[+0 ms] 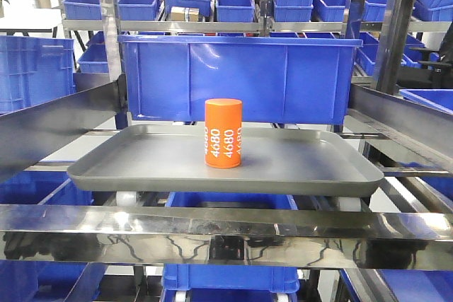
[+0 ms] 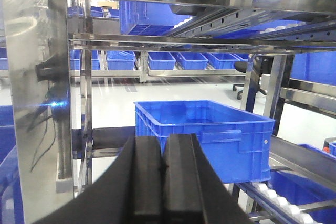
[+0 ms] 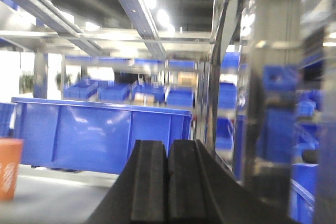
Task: Grab orange capacitor from left shelf to right conveyor
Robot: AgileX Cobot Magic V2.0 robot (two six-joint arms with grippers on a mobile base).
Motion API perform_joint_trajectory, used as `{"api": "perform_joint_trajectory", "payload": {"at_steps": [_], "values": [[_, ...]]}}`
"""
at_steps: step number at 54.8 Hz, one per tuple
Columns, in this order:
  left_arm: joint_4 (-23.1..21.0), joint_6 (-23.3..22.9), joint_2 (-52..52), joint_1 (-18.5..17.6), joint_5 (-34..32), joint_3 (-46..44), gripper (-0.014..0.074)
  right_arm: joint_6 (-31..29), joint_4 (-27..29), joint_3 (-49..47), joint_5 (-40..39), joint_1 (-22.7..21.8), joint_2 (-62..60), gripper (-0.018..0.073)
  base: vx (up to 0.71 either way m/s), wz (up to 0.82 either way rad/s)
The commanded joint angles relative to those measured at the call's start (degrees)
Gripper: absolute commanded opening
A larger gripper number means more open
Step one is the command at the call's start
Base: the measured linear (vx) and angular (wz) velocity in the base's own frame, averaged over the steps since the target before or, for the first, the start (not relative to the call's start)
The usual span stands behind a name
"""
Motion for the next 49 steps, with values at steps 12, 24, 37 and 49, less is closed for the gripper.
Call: {"api": "perform_joint_trajectory", "payload": {"at_steps": [12,24,37,49], "values": [[-0.27,-0.32,-0.29,-0.44,-4.63,-1.71,-0.0006,-0.05,4.72,-12.21,2.29,-0.26,13.58,-0.0007,0.00,0.00],[-0.27,-0.32,-0.29,-0.44,-4.63,-1.71,-0.0006,-2.56,5.29,-12.21,2.07,-0.26,13.96,0.0051,0.00,0.00],[-0.27,-0.32,-0.29,-0.44,-4.63,-1.71,-0.0006,-3.71,5.72,-12.21,2.17,-0.26,13.96,0.0380,0.00,0.00],[-0.27,-0.32,-0.29,-0.44,-4.63,-1.71,-0.0006,-2.88,7.55,-12.21,-1.03,-0.26,13.96,0.0732,0.00,0.00]]}}
